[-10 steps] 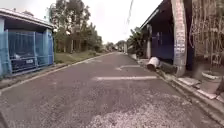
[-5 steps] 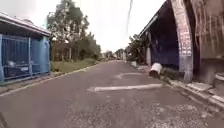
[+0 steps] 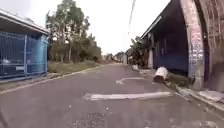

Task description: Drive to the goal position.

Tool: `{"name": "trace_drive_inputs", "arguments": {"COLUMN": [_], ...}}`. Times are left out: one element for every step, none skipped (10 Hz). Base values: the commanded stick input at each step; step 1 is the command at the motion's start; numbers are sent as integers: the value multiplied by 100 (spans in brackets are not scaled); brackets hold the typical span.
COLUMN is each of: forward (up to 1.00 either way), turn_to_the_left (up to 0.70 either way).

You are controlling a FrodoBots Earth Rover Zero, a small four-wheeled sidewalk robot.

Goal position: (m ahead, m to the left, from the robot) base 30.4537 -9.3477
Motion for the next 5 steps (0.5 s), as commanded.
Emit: {"name": "trace_drive_inputs", "arguments": {"forward": [70,70,70,70,70], "turn_to_the_left": [0,-15,-34,-34,-31]}}
